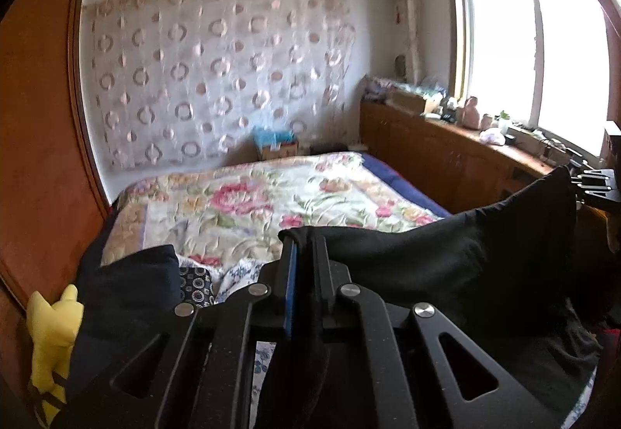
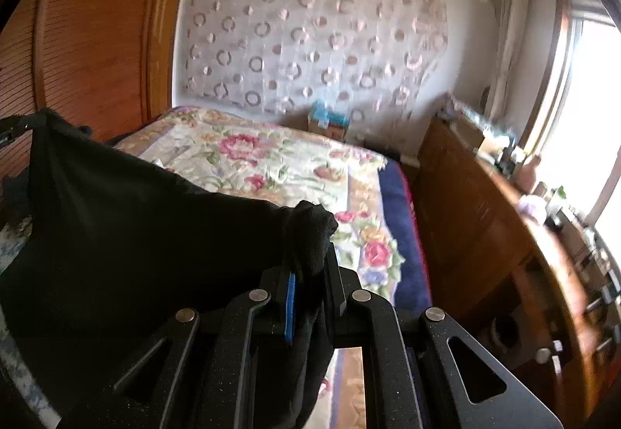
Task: Fold small clothes
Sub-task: 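Lower the folded T-shirt onto the bed and open both grippers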
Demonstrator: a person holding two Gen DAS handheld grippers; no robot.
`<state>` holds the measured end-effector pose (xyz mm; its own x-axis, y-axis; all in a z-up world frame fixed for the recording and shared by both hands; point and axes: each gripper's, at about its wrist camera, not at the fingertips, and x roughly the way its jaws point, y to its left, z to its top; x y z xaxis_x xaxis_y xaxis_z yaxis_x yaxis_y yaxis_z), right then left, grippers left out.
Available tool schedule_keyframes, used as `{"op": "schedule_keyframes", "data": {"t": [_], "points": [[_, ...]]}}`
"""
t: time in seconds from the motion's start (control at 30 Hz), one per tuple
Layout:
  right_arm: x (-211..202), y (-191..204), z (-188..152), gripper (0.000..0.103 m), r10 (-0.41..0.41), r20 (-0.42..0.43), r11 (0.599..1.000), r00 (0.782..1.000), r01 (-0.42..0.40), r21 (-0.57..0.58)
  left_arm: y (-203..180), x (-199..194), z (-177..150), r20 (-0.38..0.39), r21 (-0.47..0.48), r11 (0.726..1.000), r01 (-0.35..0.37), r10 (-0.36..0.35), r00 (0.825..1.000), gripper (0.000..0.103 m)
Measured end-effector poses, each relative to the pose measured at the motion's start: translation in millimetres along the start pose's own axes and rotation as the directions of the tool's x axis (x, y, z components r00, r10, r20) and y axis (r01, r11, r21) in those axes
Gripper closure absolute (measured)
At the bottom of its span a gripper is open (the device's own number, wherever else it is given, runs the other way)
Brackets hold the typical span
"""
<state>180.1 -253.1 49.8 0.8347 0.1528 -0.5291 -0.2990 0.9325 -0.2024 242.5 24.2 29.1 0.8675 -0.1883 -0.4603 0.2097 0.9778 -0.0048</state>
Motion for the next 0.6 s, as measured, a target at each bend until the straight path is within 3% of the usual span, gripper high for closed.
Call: {"op": "schedule_keyframes", "data": {"t": [0.2, 0.33, 0.5, 0.6], "points": [[53.3, -14.4, 38.0, 0.092, 0.044, -0.061, 0.999, 0.997, -0.041, 0.034, 2.0, 38.8, -1.9, -0.067, 0.002, 1.0, -0.024, 0.024, 0.997, 0.095], [60.2, -54.7, 20.9, 0.092, 0.065, -0.091, 0.996, 0.994, -0.059, 0.064, 7.4, 50.6, -4.7, -0.083, -0.007, 0.999, -0.045, 0.045, 0.996, 0.098], [58.6, -57.0, 10.1, 0.092, 0.073, -0.12, 0.997, 0.99, -0.068, 0.046, 8.8, 65.8, -7.0, -0.123, 0.009, 0.999, -0.047, 0.048, 0.991, 0.099], [77.5, -64.1, 9.5, 0.092, 0.075, -0.145, 0.996, 0.986, -0.069, 0.05, 5.4, 66.3, -14.1, -0.153, 0.004, 0.999, -0.037, 0.037, 0.988, 0.098]]}}
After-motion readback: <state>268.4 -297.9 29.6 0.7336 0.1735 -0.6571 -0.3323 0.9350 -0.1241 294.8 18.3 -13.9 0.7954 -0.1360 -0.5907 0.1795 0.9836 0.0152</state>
